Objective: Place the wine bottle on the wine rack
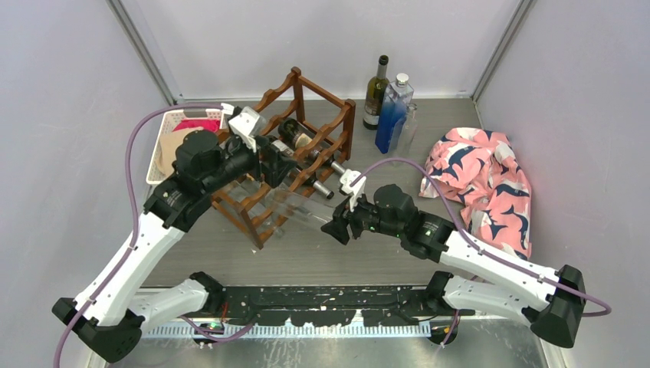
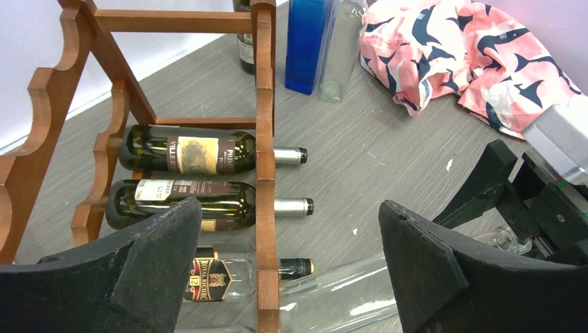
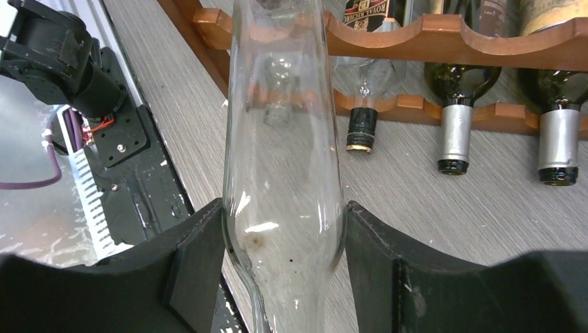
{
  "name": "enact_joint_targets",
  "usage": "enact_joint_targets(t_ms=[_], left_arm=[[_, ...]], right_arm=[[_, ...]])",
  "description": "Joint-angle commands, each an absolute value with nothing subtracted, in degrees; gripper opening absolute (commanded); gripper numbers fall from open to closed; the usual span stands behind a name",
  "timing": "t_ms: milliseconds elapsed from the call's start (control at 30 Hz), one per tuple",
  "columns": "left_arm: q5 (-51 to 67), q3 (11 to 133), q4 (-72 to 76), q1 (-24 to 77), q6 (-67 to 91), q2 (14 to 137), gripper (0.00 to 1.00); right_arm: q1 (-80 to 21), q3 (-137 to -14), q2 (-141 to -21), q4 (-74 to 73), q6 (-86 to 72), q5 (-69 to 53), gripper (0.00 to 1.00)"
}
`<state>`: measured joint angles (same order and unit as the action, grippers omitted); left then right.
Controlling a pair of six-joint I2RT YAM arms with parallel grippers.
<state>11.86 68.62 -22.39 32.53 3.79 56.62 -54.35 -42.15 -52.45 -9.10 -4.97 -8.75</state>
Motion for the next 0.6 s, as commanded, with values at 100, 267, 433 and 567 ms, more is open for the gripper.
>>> enact_joint_targets(t_ms=[100,267,433,567], left_arm=[[10.28,67.93,-16.93,32.24,2.04,54.11,0.97],[9.50,66.88,-16.33,32.26,1.27,53.75,0.97],[8.35,65.90,-15.43,32.20,0.50,53.10,0.97],[7.84,65.01,-14.55,32.20,0.26,52.82,0.97]], right_arm=[[-55.13,-44.33,-53.85,2.51,-6.10,-8.24,0.01],[-55.38,-44.12,-54.92,5.09,-6.15,-7.65,0.01],[-55.79,-43.92,-56.51,7.90,-6.23,-7.28,0.01],[-56.10,-42.91,-57.23,10.44,-6.21,-6.38,0.01]])
